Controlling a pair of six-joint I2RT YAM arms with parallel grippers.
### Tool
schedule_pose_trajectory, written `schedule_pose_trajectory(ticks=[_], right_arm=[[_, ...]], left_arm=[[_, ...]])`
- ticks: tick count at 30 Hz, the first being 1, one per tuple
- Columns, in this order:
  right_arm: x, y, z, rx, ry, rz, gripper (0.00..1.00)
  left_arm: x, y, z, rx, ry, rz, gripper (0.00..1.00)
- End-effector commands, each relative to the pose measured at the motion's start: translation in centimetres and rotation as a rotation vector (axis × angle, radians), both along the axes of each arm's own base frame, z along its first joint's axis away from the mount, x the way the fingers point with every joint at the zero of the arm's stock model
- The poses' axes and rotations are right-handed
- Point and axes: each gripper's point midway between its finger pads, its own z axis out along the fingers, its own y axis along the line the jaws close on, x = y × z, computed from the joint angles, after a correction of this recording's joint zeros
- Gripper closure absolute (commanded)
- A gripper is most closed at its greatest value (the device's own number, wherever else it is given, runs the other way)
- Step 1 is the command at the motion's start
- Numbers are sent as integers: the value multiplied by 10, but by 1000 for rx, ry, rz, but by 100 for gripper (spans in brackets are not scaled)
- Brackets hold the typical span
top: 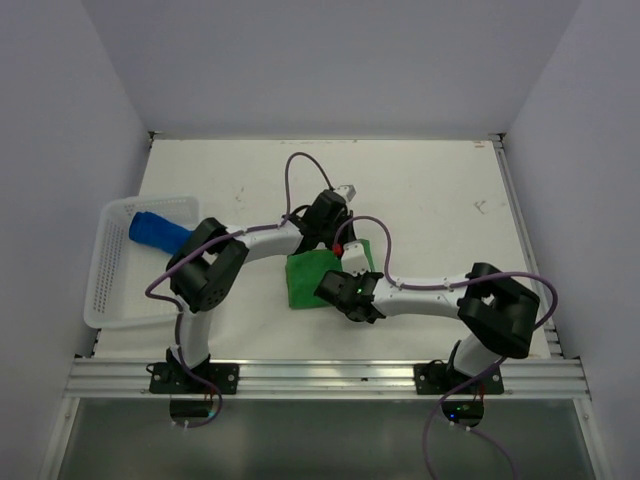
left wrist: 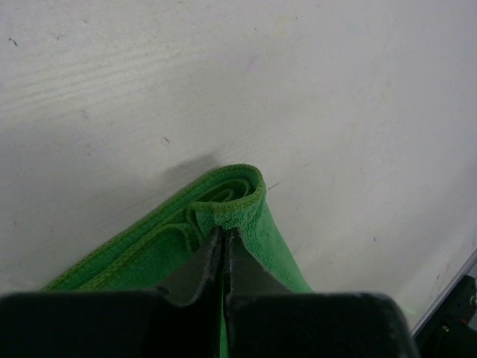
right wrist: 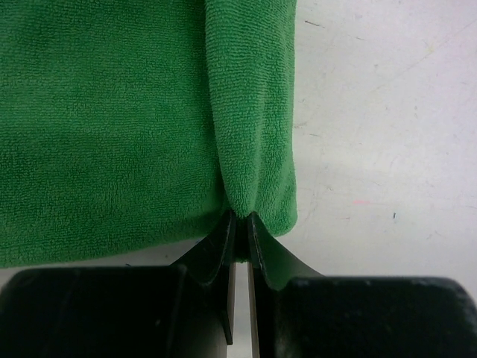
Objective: Roll the towels
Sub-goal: Roll the towel
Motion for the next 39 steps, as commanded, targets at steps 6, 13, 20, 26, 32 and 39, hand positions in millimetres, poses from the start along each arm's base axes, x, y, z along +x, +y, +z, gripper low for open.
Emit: schedule_pose_trajectory(ticks=[6, 13, 20, 26, 32, 39], right_arm=[[-20, 8, -23, 93, 101, -2, 100], [-15, 9, -6, 170, 77, -9, 91], [-10, 11, 23, 294, 56, -9, 75], [-12, 20, 46, 430, 47, 5, 64], [3, 7, 71, 619, 4, -58, 61], [37, -7, 80, 741, -21, -130, 51]], left_arm=[[42, 24, 18, 32, -160, 109, 100], [41, 27, 5, 51, -150, 116, 100], [37, 31, -3, 68, -143, 114, 100], [34, 34, -9, 79, -135, 111, 100], [30, 36, -16, 79, -122, 112, 100], [26, 29, -18, 45, -109, 102, 100]])
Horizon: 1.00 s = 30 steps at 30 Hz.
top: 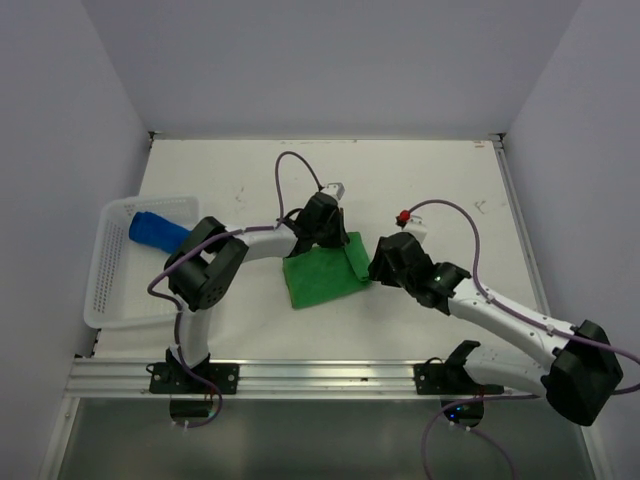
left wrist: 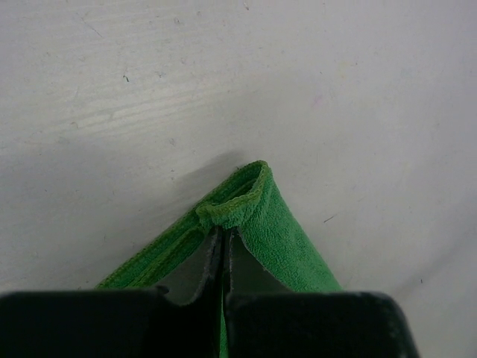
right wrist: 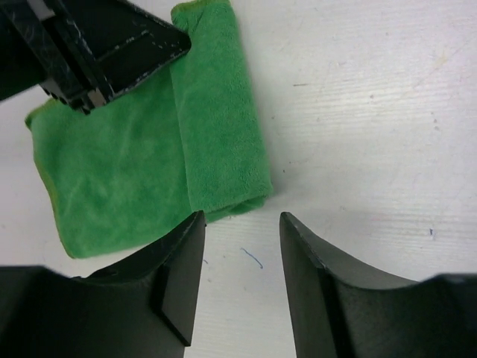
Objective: Roll the towels
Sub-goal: Roll the towel
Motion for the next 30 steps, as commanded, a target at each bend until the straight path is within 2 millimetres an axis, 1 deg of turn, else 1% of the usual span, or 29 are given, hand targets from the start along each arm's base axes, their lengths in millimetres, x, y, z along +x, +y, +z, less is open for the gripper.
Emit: schedule_pose_trajectory(ticks=[1, 2, 4, 5, 10, 11, 13, 17, 22, 25, 26, 27, 30], right_arm=[[14, 16, 3, 113, 6, 28, 49], [23, 15, 3, 137, 1, 10, 48], [25, 20, -3, 168, 31, 23, 46], [31, 21, -8, 174, 39, 20, 45], [35, 25, -27, 155, 78, 47, 43], [34, 24, -37, 143, 97, 46, 42], [33, 25, -43, 149, 111, 56, 42], [29, 25, -57, 146, 140, 70, 42], [23, 9, -79, 68, 160, 60, 43], [22, 8, -86, 61, 159, 74, 48], [24, 11, -85, 71, 141, 84, 50], [25, 11, -87, 73, 133, 90, 54], [26, 14, -86, 74, 110, 125, 60]], left_arm=[[4, 2, 0, -5, -25, 5, 100], [3, 2, -1, -4, -24, 4, 100], [1, 1, 0, -6, -24, 2, 100], [1, 1, -1, -4, -24, 1, 100], [-3, 3, -2, 4, -22, 5, 100], [-4, 4, -1, 4, -22, 5, 100], [-6, 6, -5, 10, -17, 6, 100], [-7, 6, -5, 9, -17, 3, 100], [-9, 8, -5, 15, -16, 3, 100], [-9, 7, -5, 14, -17, 1, 100], [-8, 7, -4, 13, -19, 1, 100], [-8, 7, -4, 13, -19, 1, 100], [-8, 7, -4, 15, -16, 1, 100]])
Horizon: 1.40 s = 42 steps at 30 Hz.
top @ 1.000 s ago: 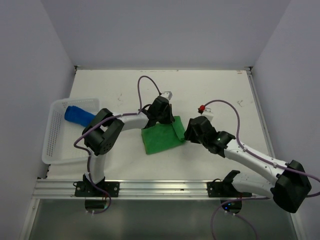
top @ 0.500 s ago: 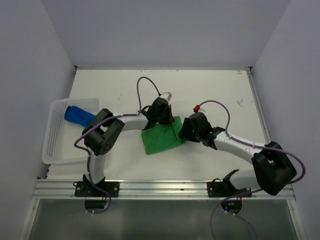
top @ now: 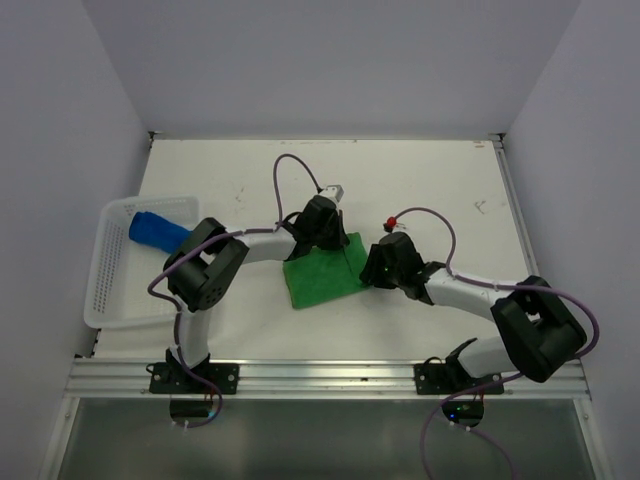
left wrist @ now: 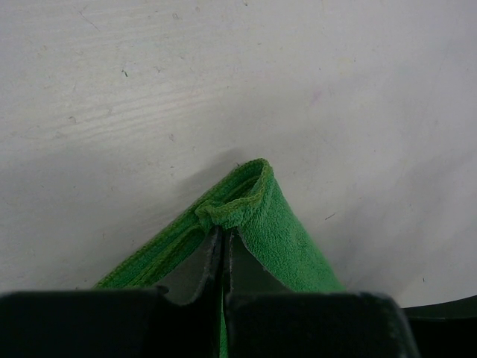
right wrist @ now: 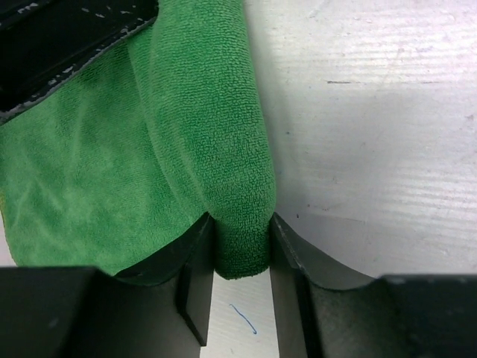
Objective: Roll the towels
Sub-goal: Roll the towel
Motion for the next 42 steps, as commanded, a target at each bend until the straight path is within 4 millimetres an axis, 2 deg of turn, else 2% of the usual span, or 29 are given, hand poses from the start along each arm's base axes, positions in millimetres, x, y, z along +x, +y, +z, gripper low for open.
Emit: schedule_pose_trajectory(ticks=[1, 7, 11, 13, 16, 17, 19, 23, 27, 29, 30, 31, 33, 34, 42], right_arm=[[4, 0, -3, -23, -49, 60, 65], [5, -1, -2, -48, -80, 104, 82], [3, -7, -4, -76, -101, 111, 97], [3, -13, -7, -101, -105, 104, 99], [3, -13, -10, -104, -107, 105, 100], [2, -14, -12, -105, -104, 106, 100], [3, -14, -14, -108, -102, 104, 100], [3, -13, -15, -106, -104, 105, 100], [5, -13, -11, -104, -119, 99, 100], [5, -14, -12, -107, -119, 96, 100], [5, -15, -12, -107, -121, 94, 100], [5, -15, -12, -108, -120, 94, 100], [4, -16, -12, -108, -120, 87, 100], [4, -15, -12, -106, -121, 87, 100], [1, -19, -16, -118, -114, 73, 100]], left_arm=[[-5, 7, -1, 31, 1, 4, 100], [-6, 9, -1, 41, 11, 10, 99], [-5, 9, 14, 36, 3, 14, 84], [-2, 7, 26, 24, -7, 15, 80], [3, 3, 45, 7, -20, 17, 67], [-3, 6, 42, 30, 10, 12, 64], [-1, 7, 51, 27, 10, 17, 57], [0, 9, 69, 23, -1, 29, 53], [1, 2, 97, -29, -9, 29, 51], [-2, -3, 101, -49, 22, 24, 50], [2, -8, 110, -66, 23, 26, 48], [-1, -9, 105, -56, 47, 23, 47], [0, -15, 106, -62, 56, 15, 45], [-2, -17, 95, -49, 84, 19, 44], [-11, -26, 59, -40, 165, 2, 43]])
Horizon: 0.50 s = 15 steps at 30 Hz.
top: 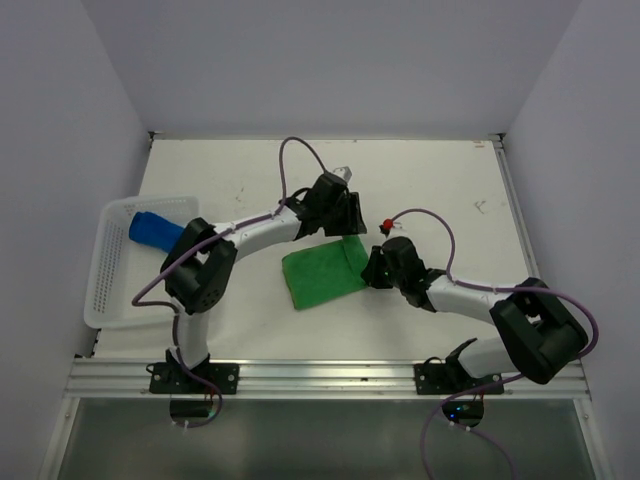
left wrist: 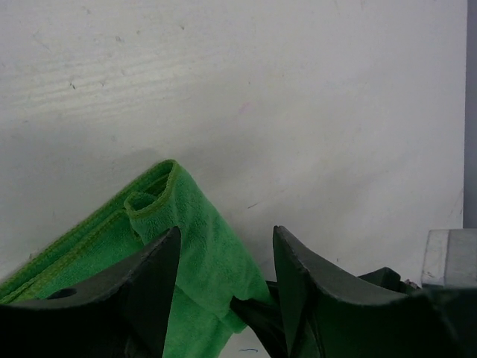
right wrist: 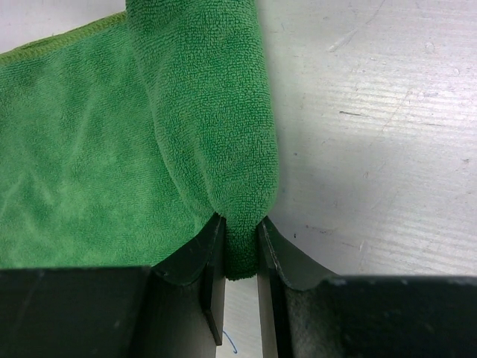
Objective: Roll the towels
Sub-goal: Roll the towel
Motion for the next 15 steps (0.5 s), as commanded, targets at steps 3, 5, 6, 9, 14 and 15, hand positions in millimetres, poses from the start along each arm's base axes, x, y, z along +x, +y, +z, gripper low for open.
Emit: schedule_pose_trajectory(ticks=[3, 5, 6, 9, 14, 15], right_arm=[[-8, -22, -18, -91, 20, -43, 100], [-8, -23, -18, -91, 20, -45, 100], [-8, -23, -18, -91, 20, -43, 100], [-8, -24, -18, -99, 19, -48, 100], [-10, -24, -20, -97, 19, -43, 100], [-11, -24, -21, -100, 17, -39, 100]], left_arm=[[-10, -8, -29, 25, 76, -19, 43], [-9, -10, -34, 48, 77, -21, 43], [-10, -11, -37, 63, 74, -29, 43], [-9, -8, -51, 133, 81, -21, 43], [-5, 1, -61, 217, 66, 5, 43], [-5, 1, -62, 221, 62, 6, 43]])
